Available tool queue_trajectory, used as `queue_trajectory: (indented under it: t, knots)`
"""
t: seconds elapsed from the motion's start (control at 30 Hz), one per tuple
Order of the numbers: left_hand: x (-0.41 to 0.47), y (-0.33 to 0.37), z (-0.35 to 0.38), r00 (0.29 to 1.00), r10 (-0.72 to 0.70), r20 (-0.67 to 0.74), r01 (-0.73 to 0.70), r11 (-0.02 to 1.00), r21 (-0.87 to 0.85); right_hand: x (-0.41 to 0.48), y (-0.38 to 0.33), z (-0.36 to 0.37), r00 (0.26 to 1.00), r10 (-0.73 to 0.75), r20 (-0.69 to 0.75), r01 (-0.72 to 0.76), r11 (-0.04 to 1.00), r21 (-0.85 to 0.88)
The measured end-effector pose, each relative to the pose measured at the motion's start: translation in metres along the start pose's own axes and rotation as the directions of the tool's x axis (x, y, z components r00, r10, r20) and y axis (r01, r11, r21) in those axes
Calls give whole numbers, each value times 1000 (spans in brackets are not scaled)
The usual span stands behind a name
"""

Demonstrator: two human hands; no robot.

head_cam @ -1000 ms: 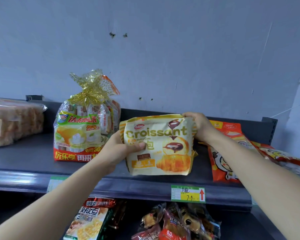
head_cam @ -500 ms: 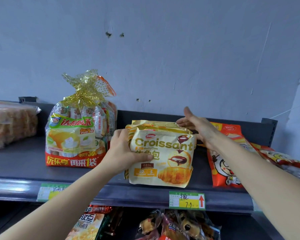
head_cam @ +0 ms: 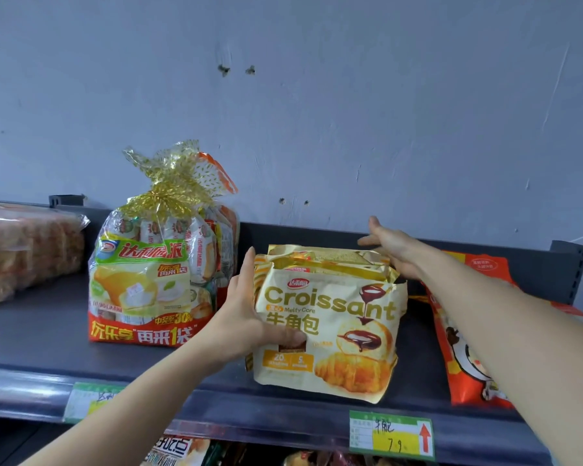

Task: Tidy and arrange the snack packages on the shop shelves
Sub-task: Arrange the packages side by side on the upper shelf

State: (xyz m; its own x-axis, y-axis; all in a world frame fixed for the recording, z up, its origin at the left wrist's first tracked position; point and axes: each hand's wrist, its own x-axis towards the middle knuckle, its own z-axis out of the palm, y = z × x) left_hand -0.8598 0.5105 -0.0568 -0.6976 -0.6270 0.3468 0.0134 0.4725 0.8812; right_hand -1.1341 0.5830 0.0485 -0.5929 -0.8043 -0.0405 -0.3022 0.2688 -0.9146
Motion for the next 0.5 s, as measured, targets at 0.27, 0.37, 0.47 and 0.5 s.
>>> queue_trajectory:
  t: [0.27, 0.37, 0.47, 0.5]
  knots:
    - [-2, -6, -1, 1000, -4, -2, 4, 1000, -9, 41, 6, 5, 981, 170, 91, -159, 981, -115]
    - [-2, -6, 0, 1000, 3, -11, -3, 1000, 9, 49, 3, 6, 964, 215, 154, -193, 970, -145]
    - [-3, -7, 0, 1000, -7, -13, 7, 1000, 1, 61, 3, 5, 965, 218, 145, -193, 967, -169]
    - [-2, -7, 1, 1000, -11, -14, 11, 1000, -7, 64, 3, 5, 969, 211, 130, -186, 965, -184]
